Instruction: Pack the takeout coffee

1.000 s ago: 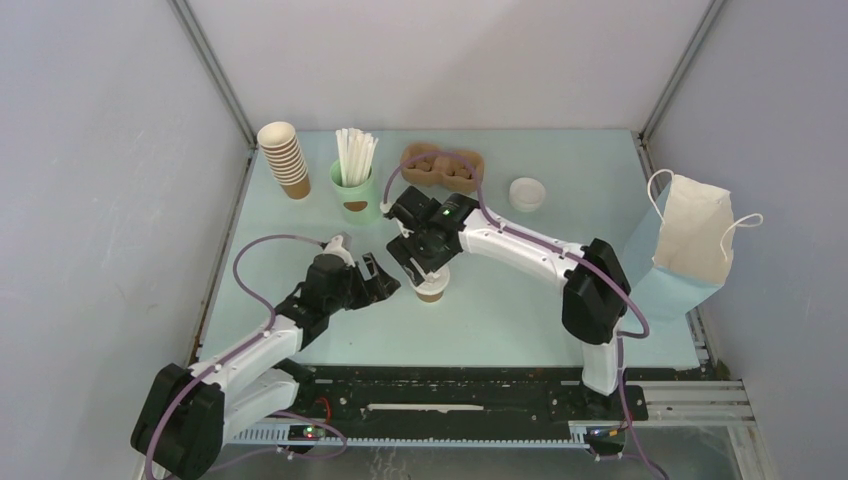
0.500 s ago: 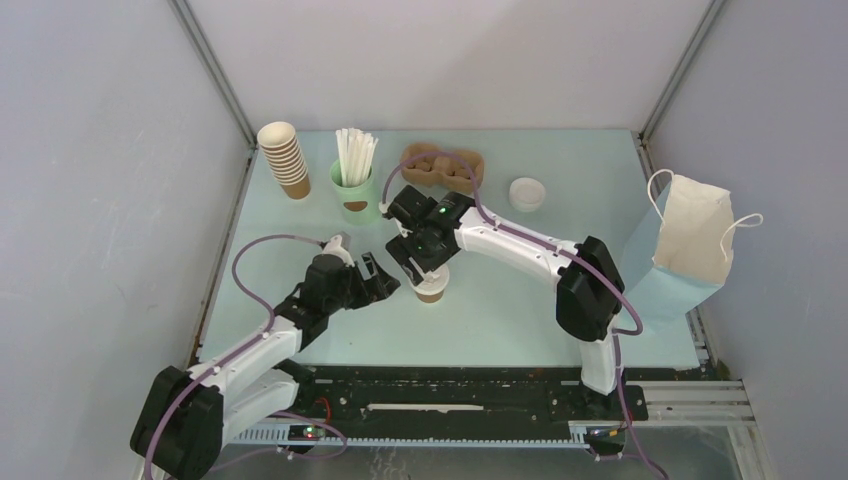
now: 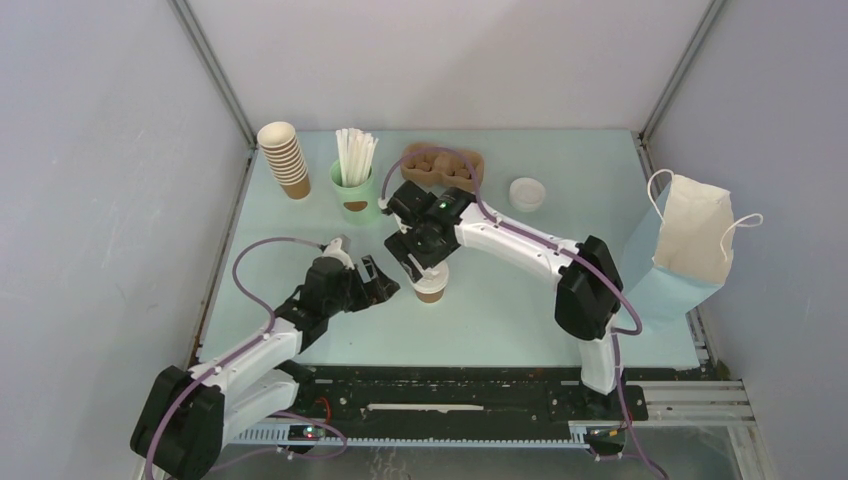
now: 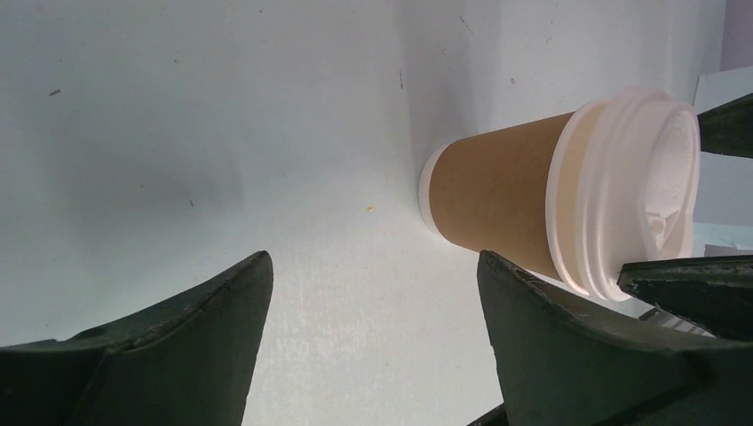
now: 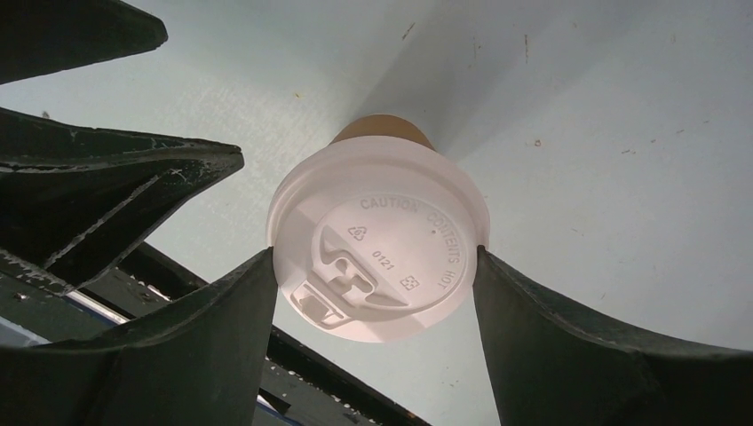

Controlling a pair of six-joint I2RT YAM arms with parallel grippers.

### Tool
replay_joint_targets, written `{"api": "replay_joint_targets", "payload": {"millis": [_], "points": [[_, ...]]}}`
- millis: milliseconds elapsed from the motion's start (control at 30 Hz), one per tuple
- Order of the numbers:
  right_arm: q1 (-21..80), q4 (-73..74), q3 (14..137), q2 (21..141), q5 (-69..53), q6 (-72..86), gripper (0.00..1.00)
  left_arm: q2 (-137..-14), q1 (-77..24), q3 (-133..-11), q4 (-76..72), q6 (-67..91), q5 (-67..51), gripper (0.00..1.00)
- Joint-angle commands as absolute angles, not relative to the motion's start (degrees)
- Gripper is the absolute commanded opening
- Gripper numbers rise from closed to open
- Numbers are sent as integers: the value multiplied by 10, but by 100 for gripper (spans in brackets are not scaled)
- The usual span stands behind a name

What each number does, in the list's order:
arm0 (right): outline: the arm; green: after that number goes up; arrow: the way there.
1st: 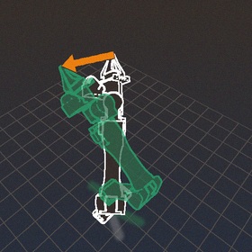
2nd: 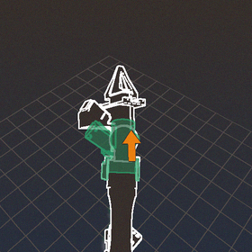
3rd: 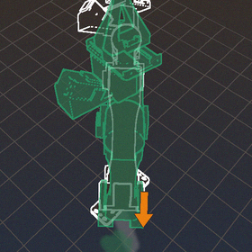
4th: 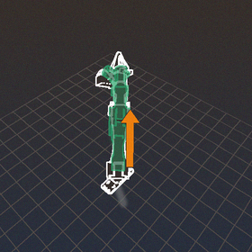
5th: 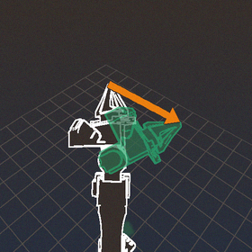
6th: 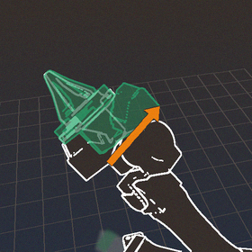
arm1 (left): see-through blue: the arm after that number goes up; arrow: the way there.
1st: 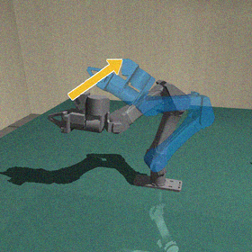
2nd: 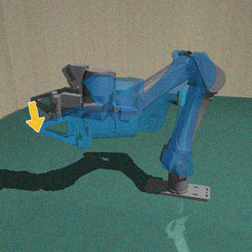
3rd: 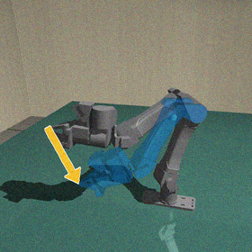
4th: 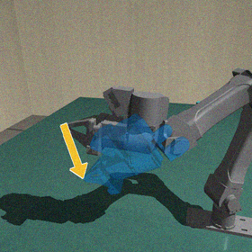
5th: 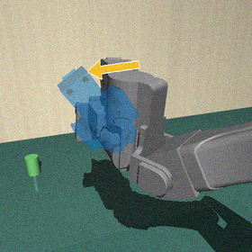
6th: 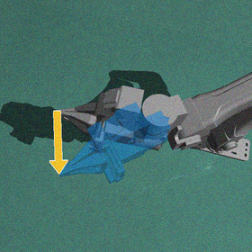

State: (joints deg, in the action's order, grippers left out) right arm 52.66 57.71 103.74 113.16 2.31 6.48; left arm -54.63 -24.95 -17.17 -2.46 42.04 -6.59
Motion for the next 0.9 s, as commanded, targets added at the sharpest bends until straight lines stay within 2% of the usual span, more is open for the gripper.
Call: {"api": "replay_joint_targets", "payload": {"millis": [0, 567, 867], "points": [[522, 588, 1060, 1144, 11, 55, 83, -536, -244, -164, -41, 419, -71, 90], [513, 585, 1069, 1164, 14, 45, 87, -527, -242, -164, -36, 419, -78, 90], [493, 623, 1081, 1199, -54, 21, 85, -527, -236, -171, -38, 422, -106, 91]]}}
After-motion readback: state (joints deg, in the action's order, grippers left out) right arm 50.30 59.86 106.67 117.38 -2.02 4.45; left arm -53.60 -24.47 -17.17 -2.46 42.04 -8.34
